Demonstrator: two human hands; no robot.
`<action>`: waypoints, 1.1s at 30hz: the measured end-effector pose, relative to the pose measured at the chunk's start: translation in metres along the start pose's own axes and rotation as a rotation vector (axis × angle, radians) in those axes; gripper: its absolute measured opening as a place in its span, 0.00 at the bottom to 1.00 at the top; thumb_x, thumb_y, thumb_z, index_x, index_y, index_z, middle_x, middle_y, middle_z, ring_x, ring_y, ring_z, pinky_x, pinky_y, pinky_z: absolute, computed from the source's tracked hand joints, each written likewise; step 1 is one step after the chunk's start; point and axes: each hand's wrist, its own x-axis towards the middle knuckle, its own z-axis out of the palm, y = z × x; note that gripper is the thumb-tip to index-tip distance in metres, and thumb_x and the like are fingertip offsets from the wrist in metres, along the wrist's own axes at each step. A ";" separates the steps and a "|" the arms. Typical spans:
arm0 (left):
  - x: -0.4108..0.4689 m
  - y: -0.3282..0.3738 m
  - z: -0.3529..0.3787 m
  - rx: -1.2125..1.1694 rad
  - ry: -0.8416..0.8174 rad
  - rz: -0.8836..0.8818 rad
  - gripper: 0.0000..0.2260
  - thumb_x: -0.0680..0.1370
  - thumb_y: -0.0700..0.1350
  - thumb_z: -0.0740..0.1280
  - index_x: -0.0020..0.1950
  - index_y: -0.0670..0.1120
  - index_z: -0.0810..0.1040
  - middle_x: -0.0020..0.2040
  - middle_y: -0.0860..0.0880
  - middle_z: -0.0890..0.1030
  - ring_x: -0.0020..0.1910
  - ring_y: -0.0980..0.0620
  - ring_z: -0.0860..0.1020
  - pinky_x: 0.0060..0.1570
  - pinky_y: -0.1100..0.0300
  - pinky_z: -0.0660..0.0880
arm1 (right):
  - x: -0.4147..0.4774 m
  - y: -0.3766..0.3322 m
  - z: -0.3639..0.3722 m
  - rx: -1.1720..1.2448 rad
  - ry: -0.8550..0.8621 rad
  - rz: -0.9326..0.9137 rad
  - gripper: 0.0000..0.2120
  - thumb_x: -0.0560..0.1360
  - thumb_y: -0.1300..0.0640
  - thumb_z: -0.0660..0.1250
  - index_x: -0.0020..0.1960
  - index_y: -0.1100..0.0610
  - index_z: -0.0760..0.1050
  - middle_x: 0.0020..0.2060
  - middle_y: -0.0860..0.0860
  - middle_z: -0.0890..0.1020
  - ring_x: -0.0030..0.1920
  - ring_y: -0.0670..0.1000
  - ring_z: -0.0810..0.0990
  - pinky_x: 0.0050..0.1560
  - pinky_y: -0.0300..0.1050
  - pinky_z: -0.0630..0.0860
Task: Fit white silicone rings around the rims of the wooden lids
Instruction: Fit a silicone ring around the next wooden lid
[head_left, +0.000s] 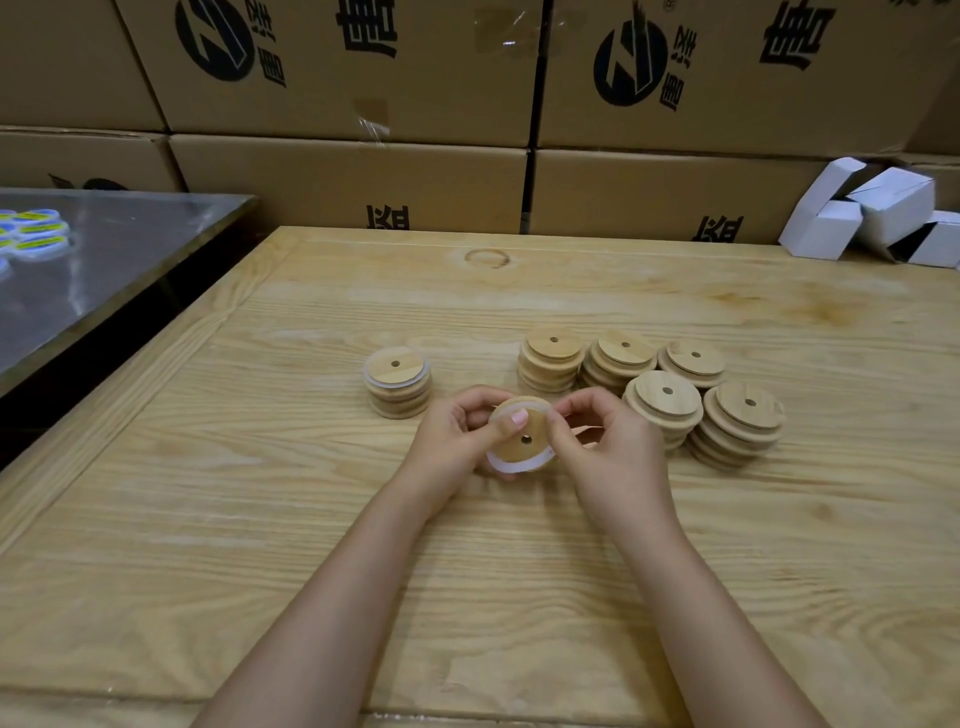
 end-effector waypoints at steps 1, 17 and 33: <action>0.000 0.001 0.000 -0.017 0.006 0.002 0.07 0.71 0.41 0.70 0.48 0.43 0.80 0.36 0.47 0.83 0.36 0.52 0.81 0.30 0.54 0.80 | 0.000 0.000 0.000 -0.007 0.011 -0.002 0.05 0.71 0.56 0.70 0.38 0.49 0.76 0.34 0.42 0.80 0.38 0.43 0.78 0.40 0.38 0.74; 0.003 0.001 0.003 -0.216 0.083 -0.031 0.04 0.76 0.37 0.64 0.50 0.42 0.76 0.39 0.48 0.84 0.38 0.50 0.82 0.32 0.53 0.80 | 0.006 0.001 -0.005 0.267 -0.066 0.110 0.06 0.71 0.62 0.71 0.38 0.53 0.79 0.37 0.46 0.84 0.40 0.43 0.82 0.44 0.34 0.77; -0.003 0.006 0.003 0.085 -0.028 -0.040 0.07 0.75 0.43 0.67 0.50 0.42 0.80 0.39 0.45 0.81 0.36 0.49 0.80 0.31 0.55 0.78 | 0.002 0.003 0.000 0.045 -0.078 0.016 0.08 0.72 0.60 0.69 0.38 0.48 0.76 0.33 0.42 0.80 0.34 0.37 0.77 0.35 0.29 0.71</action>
